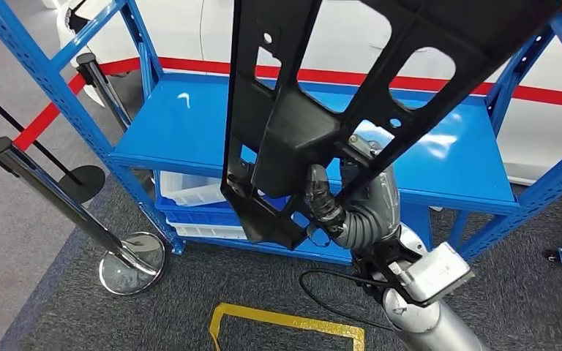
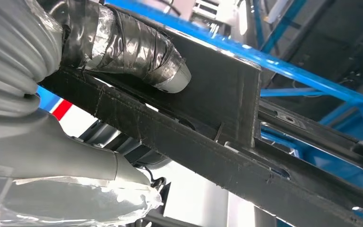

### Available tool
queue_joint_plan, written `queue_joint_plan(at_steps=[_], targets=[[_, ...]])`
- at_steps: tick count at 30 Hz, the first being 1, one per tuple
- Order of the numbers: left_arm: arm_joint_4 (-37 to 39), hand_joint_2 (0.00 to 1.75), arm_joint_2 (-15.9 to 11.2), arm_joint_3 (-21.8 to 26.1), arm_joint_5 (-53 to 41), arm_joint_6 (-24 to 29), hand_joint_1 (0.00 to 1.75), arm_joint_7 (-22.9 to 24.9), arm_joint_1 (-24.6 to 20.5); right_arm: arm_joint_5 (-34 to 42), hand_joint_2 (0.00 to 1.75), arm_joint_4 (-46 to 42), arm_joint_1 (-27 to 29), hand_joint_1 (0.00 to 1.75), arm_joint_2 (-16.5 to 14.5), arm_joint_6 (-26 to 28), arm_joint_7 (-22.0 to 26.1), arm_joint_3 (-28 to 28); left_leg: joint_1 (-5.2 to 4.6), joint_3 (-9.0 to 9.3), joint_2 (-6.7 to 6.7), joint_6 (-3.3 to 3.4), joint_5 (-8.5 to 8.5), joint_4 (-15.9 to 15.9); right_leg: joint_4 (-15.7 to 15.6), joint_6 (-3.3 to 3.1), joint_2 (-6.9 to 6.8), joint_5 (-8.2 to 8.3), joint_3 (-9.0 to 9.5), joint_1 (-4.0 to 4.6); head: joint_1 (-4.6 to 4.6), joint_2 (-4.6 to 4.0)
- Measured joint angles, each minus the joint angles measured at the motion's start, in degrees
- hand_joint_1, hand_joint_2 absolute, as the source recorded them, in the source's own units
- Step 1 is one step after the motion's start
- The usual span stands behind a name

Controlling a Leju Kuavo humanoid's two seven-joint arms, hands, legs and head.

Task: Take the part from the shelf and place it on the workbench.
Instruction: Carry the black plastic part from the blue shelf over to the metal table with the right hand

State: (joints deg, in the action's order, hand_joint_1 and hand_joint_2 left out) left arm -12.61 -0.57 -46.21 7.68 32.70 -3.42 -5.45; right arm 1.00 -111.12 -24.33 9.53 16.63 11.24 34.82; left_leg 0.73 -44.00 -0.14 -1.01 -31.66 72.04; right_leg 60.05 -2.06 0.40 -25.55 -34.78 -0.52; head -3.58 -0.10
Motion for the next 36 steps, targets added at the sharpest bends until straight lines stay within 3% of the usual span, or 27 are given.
queue_joint_plan(at_steps=[1,2,3,4,6,8,10,11,12,14,15,16,17,19,20,21,23,25,26,28,30,31,32,33,34,36], targets=[[0.0,1.75,0.0,0.0,-0.1,-0.1,0.00,0.2,0.0,0.2,1.75,-0.3,0.5,1.75,0.0,0.0,0.1,0.0,0.00,0.14,0.00,0.00,-0.46,2.4,0.0,-0.02,-0.04,0.72,-1.00,0.16,0.02,-0.01],[0.0,1.75,0.0,0.0,-0.2,-0.2,0.00,0.4,-0.1,0.5,1.75,-0.6,0.9,1.75,0.0,-0.1,0.2,0.0,-0.02,1.15,0.00,0.13,0.22,3.1,0.0,-0.03,-0.08,1.45,-2.02,0.30,0.01,-0.01],[0.0,1.75,0.0,0.0,-0.3,-0.2,0.00,0.5,-0.1,0.6,1.75,-0.8,1.3,1.75,0.0,-0.1,0.3,0.0,-0.09,3.14,-0.01,0.43,1.48,1.9,0.0,-0.02,-0.10,2.19,-3.02,0.43,0.01,-0.01],[0.0,1.75,-0.1,0.0,-0.3,-0.2,0.00,0.5,-0.2,0.8,1.75,-1.0,1.6,1.75,0.0,-0.2,0.4,0.0,-0.26,6.11,-0.01,0.88,2.46,-1.1,0.1,0.01,-0.10,2.93,-3.92,0.51,0.02,-0.01],[0.0,1.75,-0.1,0.0,-0.4,-0.1,0.00,0.6,-0.6,1.3,1.75,-1.3,2.0,1.75,0.0,-0.2,0.5,0.0,-0.83,12.81,0.01,1.84,1.69,-9.4,0.0,0.34,-0.17,4.22,-5.05,0.55,0.06,0.00],[0.0,1.75,-0.2,0.0,-0.4,-0.1,0.00,0.7,-0.8,1.7,1.75,-1.5,2.3,1.75,0.0,-0.1,0.7,-0.1,-1.50,15.83,-0.01,2.54,0.67,-14.2,-0.4,0.97,-0.40,5.36,-5.10,0.26,-0.08,0.01],[0.0,1.75,-0.3,0.0,-0.4,-0.2,0.00,0.9,-0.9,2.2,1.75,-1.6,2.7,1.75,0.0,0.0,0.8,-0.2,-1.70,15.51,0.11,3.13,2.06,-15.4,-0.9,1.61,-0.52,6.16,-4.96,-0.03,-0.34,0.01],[0.0,1.75,-0.3,0.0,-0.4,-0.3,0.00,1.0,-0.9,2.3,1.75,-1.6,2.9,1.75,0.0,0.0,0.9,-0.2,-1.62,15.32,0.27,3.50,2.85,-16.0,-0.5,1.84,-0.49,5.28,-5.22,-0.02,-0.42,0.00],[0.0,1.75,-0.3,0.0,-0.4,-0.3,0.00,1.2,-0.8,2.6,1.75,-1.7,3.1,1.75,0.0,0.1,1.0,-0.3,-1.46,14.89,0.45,3.89,3.86,-16.5,1.0,2.03,-0.44,3.17,-5.72,0.03,-0.27,-0.01],[0.0,1.75,-0.3,0.0,-0.3,-0.4,0.00,1.4,-0.8,3.1,1.75,-1.7,3.6,1.75,0.0,0.4,1.2,-0.5,-1.30,13.39,0.63,4.35,5.61,-16.9,7.1,2.36,-0.38,-3.07,-7.18,-0.03,-0.05,-0.01],[0.0,1.75,-0.3,0.0,-0.3,-0.4,0.00,1.4,-0.8,3.3,1.75,-1.7,3.9,1.75,0.0,0.5,1.3,-0.5,-1.26,12.41,0.66,4.36,6.40,-16.8,10.8,2.60,-0.36,-5.30,-7.74,-0.18,0.03,-0.01],[0.0,1.75,-0.3,0.0,-0.3,-0.4,0.00,1.5,-0.7,3.4,1.75,-1.7,4.2,1.75,0.0,0.6,1.4,-0.5,-1.20,11.33,0.67,4.21,7.11,-16.6,13.5,2.87,-0.37,-6.01,-7.81,-0.38,0.05,-0.01],[0.0,1.75,-0.3,0.0,-0.3,-0.5,0.00,1.5,-0.7,3.5,1.75,-1.7,4.5,1.75,0.0,0.7,1.4,-0.5,-1.07,10.13,0.69,3.97,7.78,-16.3,14.8,3.17,-0.38,-5.38,-7.12,-0.60,0.05,-0.01],[0.0,1.75,-0.3,0.0,-0.3,-0.5,0.00,1.5,-0.6,3.5,1.75,-1.7,4.7,1.75,0.0,0.7,1.5,-0.5,-0.67,7.64,0.72,3.27,8.87,-15.2,11.7,3.88,-0.41,-2.74,-2.89,-1.15,0.05,-0.01],[0.0,1.75,-0.3,0.0,-0.3,-0.5,0.00,1.6,-0.6,3.5,1.75,-1.7,4.7,1.75,0.0,0.7,1.5,-0.5,-0.55,6.41,0.70,2.87,9.22,-14.4,8.0,4.26,-0.41,-2.77,0.18,-1.33,0.10,0.00],[0.0,1.75,-0.3,0.0,-0.3,-0.5,0.00,1.6,-0.6,3.5,1.75,-1.8,4.8,1.75,0.0,0.7,1.6,-0.5,-0.48,5.51,0.65,2.50,9.45,-13.5,4.8,4.17,-0.33,-3.44,2.61,-1.31,0.09,0.01],[0.0,1.75,-0.3,0.0,-0.2,-0.5,0.00,1.7,-0.5,3.6,1.75,-1.9,5.1,1.75,0.0,0.8,1.8,-0.6,-0.48,4.63,0.50,1.80,9.90,-12.3,1.4,3.41,-0.08,-5.32,4.66,-1.07,0.20,0.01],[0.0,1.75,-0.3,0.0,0.1,-0.5,0.00,1.7,-0.5,3.6,1.75,-2.0,5.4,1.75,0.0,1.0,2.1,-0.6,-0.22,4.46,0.36,1.08,10.38,-12.0,1.4,2.12,-0.07,-4.84,3.98,-0.91,0.34,0.01],[0.0,1.75,-0.3,0.0,0.2,-0.5,0.00,1.7,-0.4,3.6,1.75,-2.0,5.4,1.75,0.0,1.0,2.2,-0.6,-0.04,4.09,0.30,0.76,9.59,-11.6,1.4,1.55,-0.15,-4.27,3.53,-0.83,0.31,0.01],[0.0,1.75,-0.2,0.0,0.5,-0.5,0.00,1.8,-0.3,3.8,1.75,-2.1,5.5,1.75,0.0,1.2,2.4,-0.6,0.19,2.65,0.30,0.28,4.92,-7.9,1.3,0.61,-0.32,-2.88,2.15,-0.83,0.18,0.00],[0.0,1.75,-0.1,0.0,0.7,-0.5,0.00,1.8,-0.4,4.1,1.75,-2.2,5.7,1.75,-0.1,1.3,2.5,-0.6,0.25,0.96,0.31,0.02,-0.57,-1.1,1.3,0.27,-0.31,-1.43,0.49,-0.59,0.07,-0.01],[0.0,1.75,-0.1,0.0,0.7,-0.5,0.00,1.8,-0.4,4.3,1.75,-2.2,5.9,1.75,-0.1,1.3,2.6,-0.6,0.24,0.64,0.30,0.01,-1.73,1.9,1.3,0.24,-0.32,-0.67,-0.45,-0.42,0.06,-0.01],[0.0,1.75,-0.1,0.0,0.7,-0.5,0.00,1.8,-0.4,4.4,1.75,-2.2,6.1,1.75,-0.1,1.5,2.6,-0.6,0.23,1.02,0.30,0.12,-1.58,3.7,1.3,0.22,-0.33,0.10,-1.42,-0.24,0.06,-0.01],[0.0,1.75,-0.1,0.0,0.8,-0.5,0.00,1.7,-0.4,4.5,1.75,-2.2,6.3,1.75,-0.1,1.6,2.6,-0.6,0.18,2.29,0.29,0.36,-0.49,3.7,1.3,0.24,-0.34,0.85,-2.45,-0.08,0.07,-0.01],[0.0,1.75,-0.1,0.0,0.8,-0.5,0.00,1.7,-0.4,4.6,1.75,-2.2,6.4,1.75,-0.1,1.7,2.6,-0.6,0.06,4.61,0.26,0.75,0.87,1.5,1.3,0.27,-0.34,1.59,-3.40,0.04,0.07,0.00],[0.0,1.75,-0.1,0.0,0.9,-0.5,0.00,1.6,-0.5,5.0,1.75,-2.2,6.6,1.75,-0.1,1.9,2.6,-0.6,-0.48,11.36,0.24,1.76,1.23,-6.9,1.3,0.52,-0.35,2.88,-4.60,0.09,0.08,0.01]])
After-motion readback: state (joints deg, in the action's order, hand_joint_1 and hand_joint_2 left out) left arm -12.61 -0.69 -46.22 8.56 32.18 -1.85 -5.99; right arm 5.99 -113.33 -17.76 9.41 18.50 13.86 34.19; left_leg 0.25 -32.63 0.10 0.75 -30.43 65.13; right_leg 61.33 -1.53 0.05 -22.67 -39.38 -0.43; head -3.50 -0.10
